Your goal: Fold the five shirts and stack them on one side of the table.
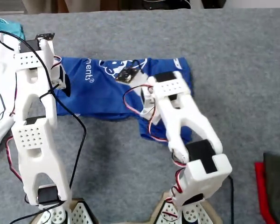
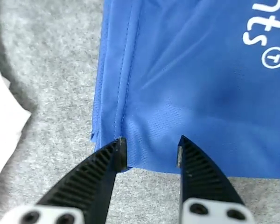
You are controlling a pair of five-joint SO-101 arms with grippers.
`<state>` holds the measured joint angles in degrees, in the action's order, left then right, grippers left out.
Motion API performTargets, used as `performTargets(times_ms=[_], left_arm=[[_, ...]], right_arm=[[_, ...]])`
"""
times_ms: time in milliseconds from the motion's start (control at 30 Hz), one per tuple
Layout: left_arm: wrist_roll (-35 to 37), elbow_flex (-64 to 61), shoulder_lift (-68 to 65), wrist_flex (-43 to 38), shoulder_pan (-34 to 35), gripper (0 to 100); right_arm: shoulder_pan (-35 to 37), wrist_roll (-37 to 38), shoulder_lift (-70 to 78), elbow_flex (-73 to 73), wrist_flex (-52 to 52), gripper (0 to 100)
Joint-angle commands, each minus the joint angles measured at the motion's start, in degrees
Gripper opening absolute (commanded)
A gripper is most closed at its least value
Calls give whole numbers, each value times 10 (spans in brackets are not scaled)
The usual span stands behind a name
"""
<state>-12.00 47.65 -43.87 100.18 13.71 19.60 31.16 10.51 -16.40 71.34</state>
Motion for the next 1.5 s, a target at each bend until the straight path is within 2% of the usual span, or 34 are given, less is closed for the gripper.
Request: performTargets(times_ms=[0, 300, 533, 833, 967, 1233, 1467], left_arm=[[1, 4, 43, 6, 5, 188], [1, 4, 43, 6, 4, 188], [3, 5, 43, 6, 0, 188], [4, 4, 43, 6, 0, 188], [4, 4, 43, 6, 0, 188], [4, 1, 43, 6, 4, 188], [4, 2, 43, 6, 1, 188]], right_arm=[[19, -11, -42, -20, -15, 5], [22, -5, -79, -90, -15, 5], [23, 33, -158, -141, -13, 10], [58, 47, -241, -194, -3, 196], [42, 82, -250, -221, -9, 212], [-51, 171, -211, -263, -56, 213], [-36, 187, -174, -263, -81, 214]])
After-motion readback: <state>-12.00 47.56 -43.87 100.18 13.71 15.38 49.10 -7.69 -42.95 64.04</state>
